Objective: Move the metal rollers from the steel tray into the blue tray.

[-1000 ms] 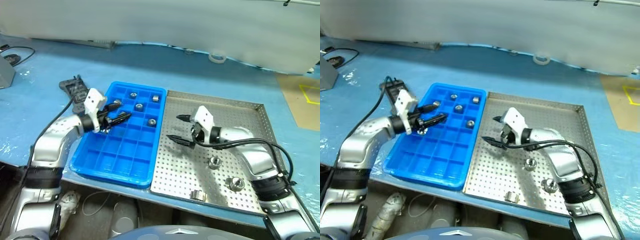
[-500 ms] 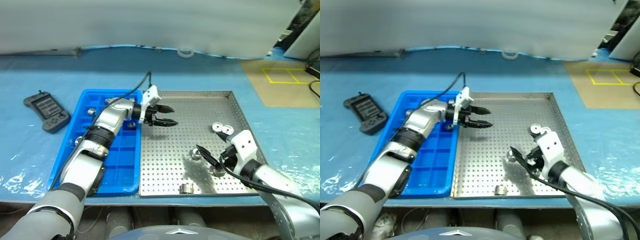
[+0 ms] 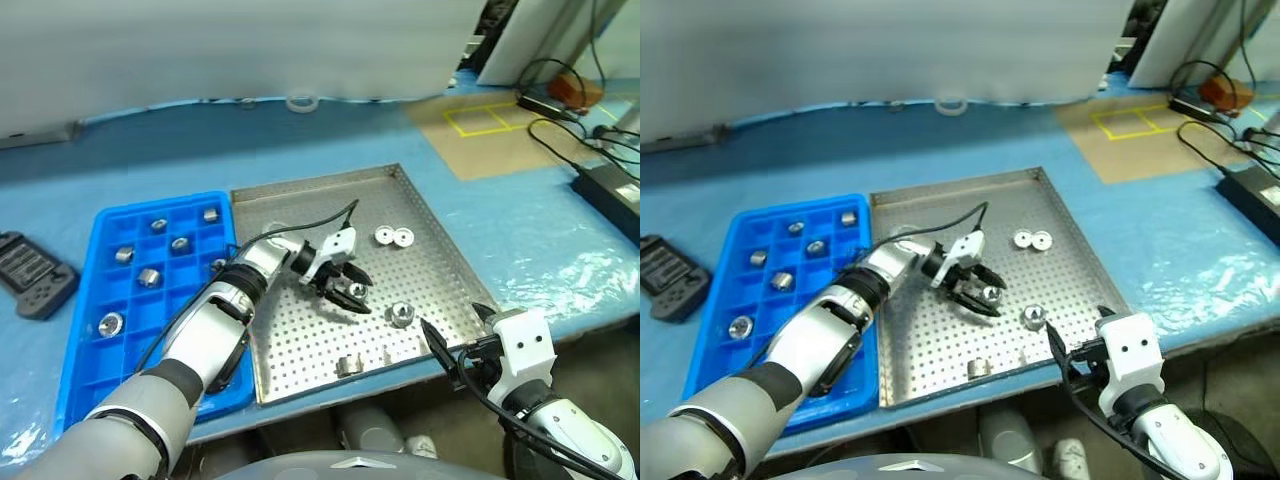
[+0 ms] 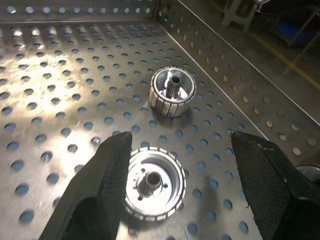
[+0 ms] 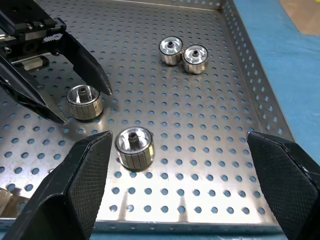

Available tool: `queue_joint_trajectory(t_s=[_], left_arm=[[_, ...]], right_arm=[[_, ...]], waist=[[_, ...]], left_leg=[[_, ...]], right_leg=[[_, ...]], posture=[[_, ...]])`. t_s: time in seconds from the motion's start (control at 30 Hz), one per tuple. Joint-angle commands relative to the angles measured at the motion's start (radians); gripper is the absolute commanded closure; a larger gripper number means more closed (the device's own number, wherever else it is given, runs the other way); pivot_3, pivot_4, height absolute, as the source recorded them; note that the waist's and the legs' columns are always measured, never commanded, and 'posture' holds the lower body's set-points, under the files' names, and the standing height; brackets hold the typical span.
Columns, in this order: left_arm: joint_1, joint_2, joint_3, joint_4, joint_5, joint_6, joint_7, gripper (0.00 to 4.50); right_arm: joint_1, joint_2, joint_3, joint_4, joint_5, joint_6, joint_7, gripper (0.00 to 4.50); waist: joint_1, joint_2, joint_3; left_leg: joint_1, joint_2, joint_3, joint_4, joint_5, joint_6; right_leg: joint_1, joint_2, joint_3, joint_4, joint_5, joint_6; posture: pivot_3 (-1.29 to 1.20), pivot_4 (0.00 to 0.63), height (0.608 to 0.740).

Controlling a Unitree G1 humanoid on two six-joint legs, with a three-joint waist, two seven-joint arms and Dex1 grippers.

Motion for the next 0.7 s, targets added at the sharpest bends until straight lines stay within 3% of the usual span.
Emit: queue_joint_trajectory(t_s=[0.03, 0.23, 0.43, 0.53, 0.67, 0.7], left_arm=[[-0.015, -0.031, 0.013, 0.022, 0.020, -0.014, 0.014, 1.21], [0.007, -0.030, 0.011, 0.049, 0.069, -0.022, 0.057, 1.21], [0.024, 0.002, 0.017, 0.055, 0.090, -0.028, 0.073, 1.21], [0.033, 0.013, 0.030, 0.045, 0.079, -0.032, 0.037, 1.75], [0.027, 0.006, 0.035, 0.059, 0.103, -0.031, 0.135, 2.93], [0.025, 0.004, 0.038, 0.063, 0.104, -0.032, 0.145, 2.93]], right_arm=[[-0.029, -0.021, -0.024, -0.035, 0.006, 0.001, 0.002, 0.00], [-0.078, -0.056, -0.052, -0.035, 0.026, 0.045, 0.022, 0.00], [-0.136, -0.079, -0.044, -0.044, 0.046, 0.098, 0.013, 0.00], [-0.166, -0.088, -0.036, -0.044, 0.053, 0.122, 0.009, 0.00], [-0.194, -0.098, -0.038, -0.044, 0.065, 0.148, 0.006, 0.00], [-0.198, -0.099, -0.039, -0.044, 0.066, 0.154, 0.007, 0.00]], waist=[[-0.032, 0.003, -0.001], [-0.094, 0.007, 0.000], [-0.102, 0.010, 0.000], [-0.103, 0.011, 0.000], [-0.102, 0.012, 0.000], [-0.102, 0.013, 0.000]], left_leg=[[-0.001, -0.002, -0.001, 0.000, -0.001, 0.001], [-0.004, -0.005, -0.005, 0.002, -0.004, 0.008], [-0.004, -0.006, -0.008, 0.005, -0.005, 0.012], [-0.004, -0.006, -0.009, 0.007, -0.005, 0.015], [-0.004, -0.007, -0.009, 0.008, -0.005, 0.015], [-0.004, -0.007, -0.009, 0.008, -0.005, 0.015]], right_leg=[[0.000, -0.002, -0.001, 0.000, 0.000, 0.000], [0.009, -0.008, -0.013, -0.011, 0.000, 0.000], [0.013, -0.011, -0.021, -0.012, 0.000, 0.000], [0.014, -0.012, -0.021, -0.012, 0.000, 0.000], [0.015, -0.013, -0.022, -0.012, 0.000, 0.000], [0.016, -0.013, -0.022, -0.012, 0.000, 0.000]], posture=[[-0.81, 0.150, 0.740], [-0.78, 0.150, 0.740], [-0.75, 0.150, 0.740], [-0.74, 0.150, 0.740], [-0.73, 0.150, 0.740], [-0.73, 0.150, 0.740]])
